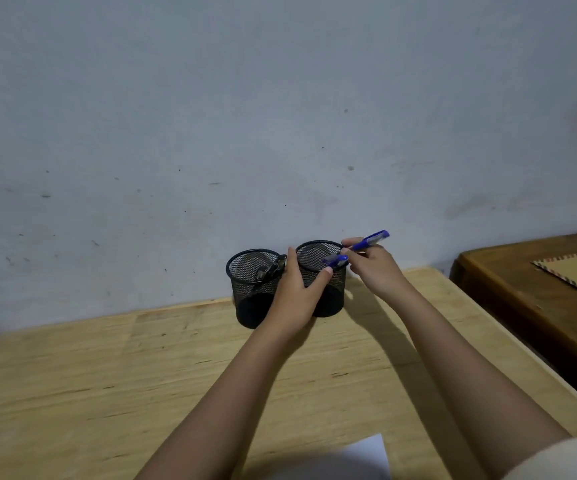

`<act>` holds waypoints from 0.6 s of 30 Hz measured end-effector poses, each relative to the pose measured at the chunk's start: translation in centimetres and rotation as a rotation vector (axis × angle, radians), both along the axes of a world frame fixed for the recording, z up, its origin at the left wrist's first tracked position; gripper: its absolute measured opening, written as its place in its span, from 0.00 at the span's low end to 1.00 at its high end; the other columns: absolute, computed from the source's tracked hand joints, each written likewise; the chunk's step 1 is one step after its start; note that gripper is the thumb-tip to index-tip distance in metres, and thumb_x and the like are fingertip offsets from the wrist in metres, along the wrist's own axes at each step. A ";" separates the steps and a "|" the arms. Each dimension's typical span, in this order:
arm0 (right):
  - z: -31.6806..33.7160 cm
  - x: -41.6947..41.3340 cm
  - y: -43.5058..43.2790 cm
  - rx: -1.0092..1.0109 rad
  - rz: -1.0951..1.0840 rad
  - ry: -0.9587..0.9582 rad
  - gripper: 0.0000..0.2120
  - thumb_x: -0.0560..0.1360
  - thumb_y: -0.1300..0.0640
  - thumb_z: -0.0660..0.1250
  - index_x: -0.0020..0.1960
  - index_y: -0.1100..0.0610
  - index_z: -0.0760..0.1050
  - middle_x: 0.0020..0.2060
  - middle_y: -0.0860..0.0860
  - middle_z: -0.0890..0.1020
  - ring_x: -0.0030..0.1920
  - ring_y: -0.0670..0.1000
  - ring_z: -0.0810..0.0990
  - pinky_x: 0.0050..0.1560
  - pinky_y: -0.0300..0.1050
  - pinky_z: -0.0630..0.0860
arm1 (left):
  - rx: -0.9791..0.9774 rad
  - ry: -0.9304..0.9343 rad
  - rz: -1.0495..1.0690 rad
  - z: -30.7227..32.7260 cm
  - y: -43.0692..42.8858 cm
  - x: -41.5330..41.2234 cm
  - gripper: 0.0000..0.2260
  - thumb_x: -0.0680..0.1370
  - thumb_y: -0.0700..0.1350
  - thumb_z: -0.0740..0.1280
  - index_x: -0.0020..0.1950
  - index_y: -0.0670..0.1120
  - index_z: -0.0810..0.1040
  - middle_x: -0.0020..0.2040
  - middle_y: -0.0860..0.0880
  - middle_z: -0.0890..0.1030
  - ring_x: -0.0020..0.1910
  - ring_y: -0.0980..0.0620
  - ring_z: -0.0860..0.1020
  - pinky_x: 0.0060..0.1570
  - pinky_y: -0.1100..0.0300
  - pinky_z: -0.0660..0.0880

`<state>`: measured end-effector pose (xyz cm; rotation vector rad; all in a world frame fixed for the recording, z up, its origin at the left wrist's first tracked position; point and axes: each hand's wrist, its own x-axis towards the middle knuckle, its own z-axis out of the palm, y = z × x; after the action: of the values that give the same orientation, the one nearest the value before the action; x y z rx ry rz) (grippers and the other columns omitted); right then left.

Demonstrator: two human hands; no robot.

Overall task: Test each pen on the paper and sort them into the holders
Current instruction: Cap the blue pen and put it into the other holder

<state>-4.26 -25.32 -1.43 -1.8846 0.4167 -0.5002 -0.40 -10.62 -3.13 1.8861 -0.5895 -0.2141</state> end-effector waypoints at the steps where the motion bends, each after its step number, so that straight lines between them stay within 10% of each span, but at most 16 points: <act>1: 0.2 0.1 0.0 -0.020 0.021 0.042 0.15 0.77 0.55 0.62 0.63 0.57 0.73 0.58 0.55 0.78 0.55 0.51 0.76 0.63 0.49 0.72 | -0.012 0.003 0.003 0.0 0.0 0.0 0.38 0.76 0.57 0.63 0.77 0.48 0.44 0.75 0.50 0.61 0.73 0.52 0.60 0.70 0.57 0.59; 18: 0.2 -1.6 0.2 0.009 0.045 -0.004 0.04 0.74 0.55 0.66 0.48 0.50 0.77 0.47 0.52 0.80 0.57 0.57 0.78 0.63 0.59 0.72 | -0.063 0.072 -0.015 -0.2 0.2 0.0 0.38 0.76 0.56 0.64 0.77 0.49 0.43 0.76 0.52 0.59 0.74 0.55 0.58 0.68 0.61 0.57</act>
<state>-5.87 -25.08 -1.26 -1.8802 0.3717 -0.4715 -0.42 -10.39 -3.34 1.8059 -0.5553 -0.2689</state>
